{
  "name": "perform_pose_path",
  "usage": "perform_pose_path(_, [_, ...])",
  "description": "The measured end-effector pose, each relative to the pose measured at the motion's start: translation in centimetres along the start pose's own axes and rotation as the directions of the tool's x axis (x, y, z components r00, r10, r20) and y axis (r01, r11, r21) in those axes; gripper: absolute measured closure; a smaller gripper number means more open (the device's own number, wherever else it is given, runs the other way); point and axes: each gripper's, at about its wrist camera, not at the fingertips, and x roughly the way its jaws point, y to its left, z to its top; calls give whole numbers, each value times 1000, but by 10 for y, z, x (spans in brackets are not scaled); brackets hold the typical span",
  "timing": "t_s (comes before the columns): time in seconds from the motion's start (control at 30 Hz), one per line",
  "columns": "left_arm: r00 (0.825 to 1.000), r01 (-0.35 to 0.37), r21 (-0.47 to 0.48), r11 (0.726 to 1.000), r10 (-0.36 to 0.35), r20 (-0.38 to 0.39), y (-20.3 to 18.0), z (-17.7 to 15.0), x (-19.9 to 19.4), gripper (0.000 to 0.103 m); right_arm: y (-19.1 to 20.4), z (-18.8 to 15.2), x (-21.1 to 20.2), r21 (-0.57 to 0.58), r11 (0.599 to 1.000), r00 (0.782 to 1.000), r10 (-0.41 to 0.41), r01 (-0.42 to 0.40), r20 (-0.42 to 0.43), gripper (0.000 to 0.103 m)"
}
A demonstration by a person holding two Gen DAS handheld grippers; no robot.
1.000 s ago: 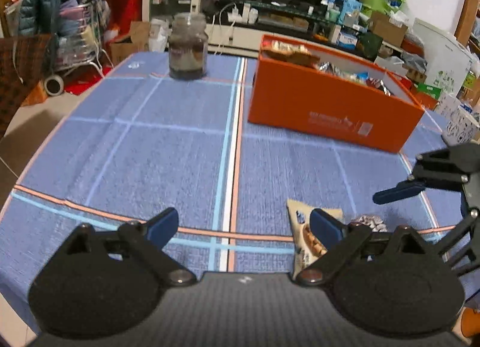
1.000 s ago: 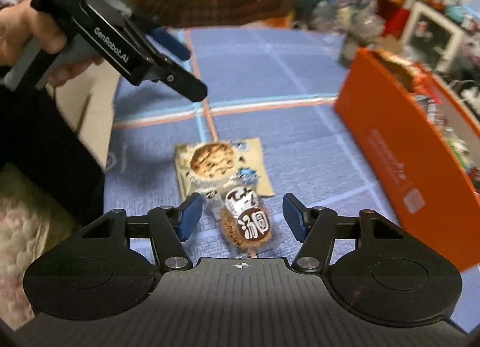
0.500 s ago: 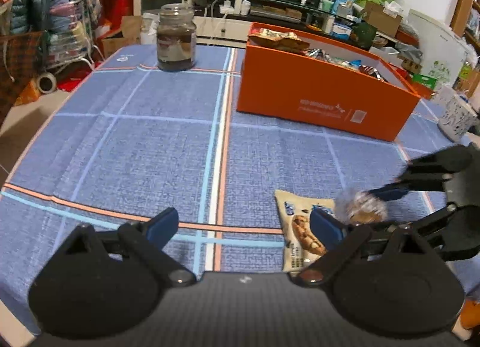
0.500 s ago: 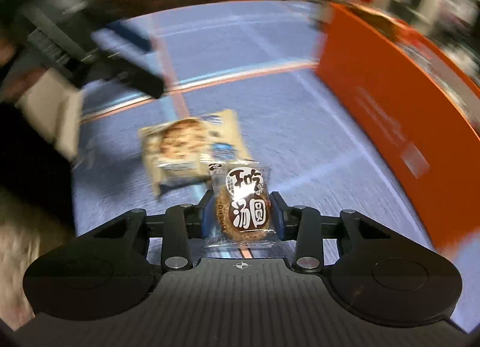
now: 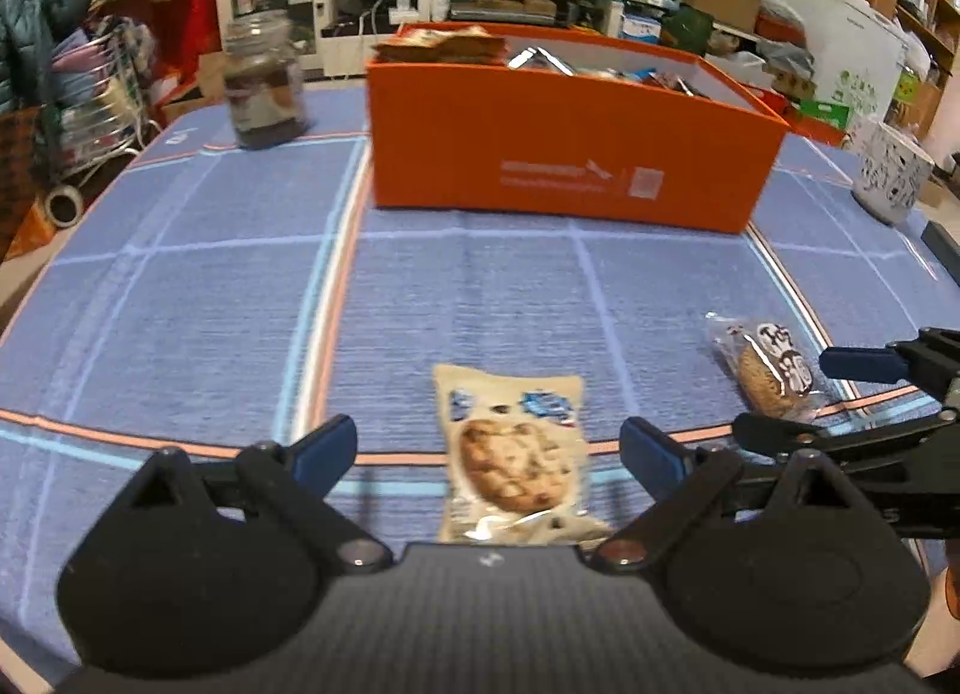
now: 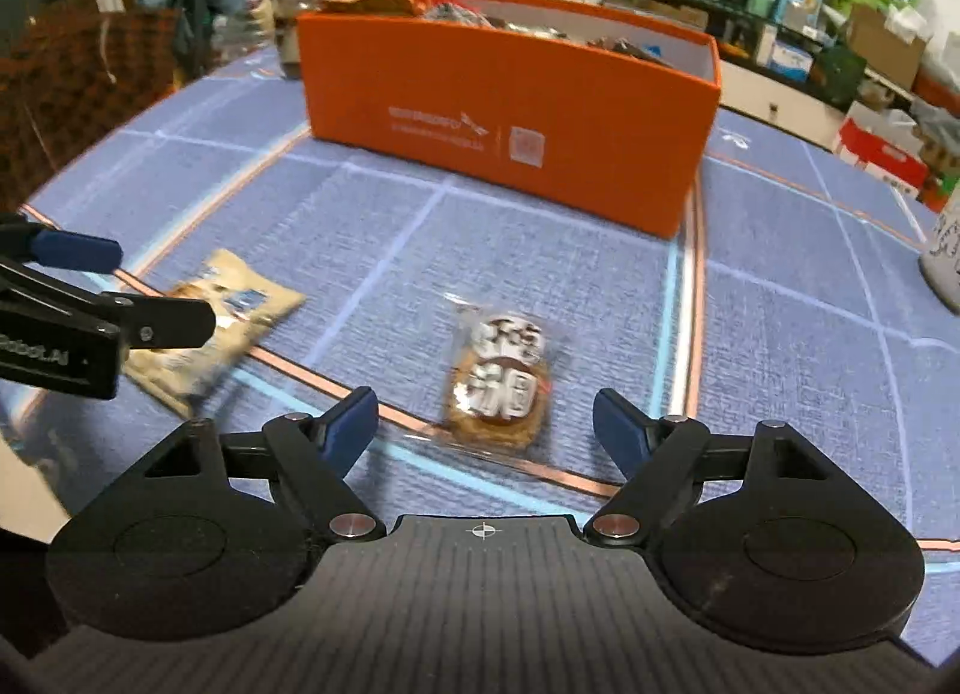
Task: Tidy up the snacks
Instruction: 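Approach cream cookie packet with left gripper while right gripper approaches clear round pastry packet, then grasp cream cookie packet with left gripper while right gripper grasps round pastry packet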
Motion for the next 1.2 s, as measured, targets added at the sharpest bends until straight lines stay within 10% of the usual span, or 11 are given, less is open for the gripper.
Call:
perform_pose_path(0.97, [996, -51, -17, 999, 50, -70, -20, -7, 24, 9, -8, 2, 18, 74, 997, 999, 19, -16, -50, 46])
perform_pose_path(1.03, [997, -37, -30, 999, 35, -62, -21, -7, 23, 18, -7, 3, 16, 74, 997, 998, 25, -21, -50, 63])
perform_pose_path(1.1, [998, -37, -5, 999, 36, -47, -26, -6, 18, 54, -8, 4, 15, 82, 996, 998, 32, -27, -60, 65])
perform_pose_path(1.2, [999, -6, -34, 999, 4, -53, -22, -3, 16, 54, -10, 5, 12, 101, 993, 997, 60, -54, -56, 67])
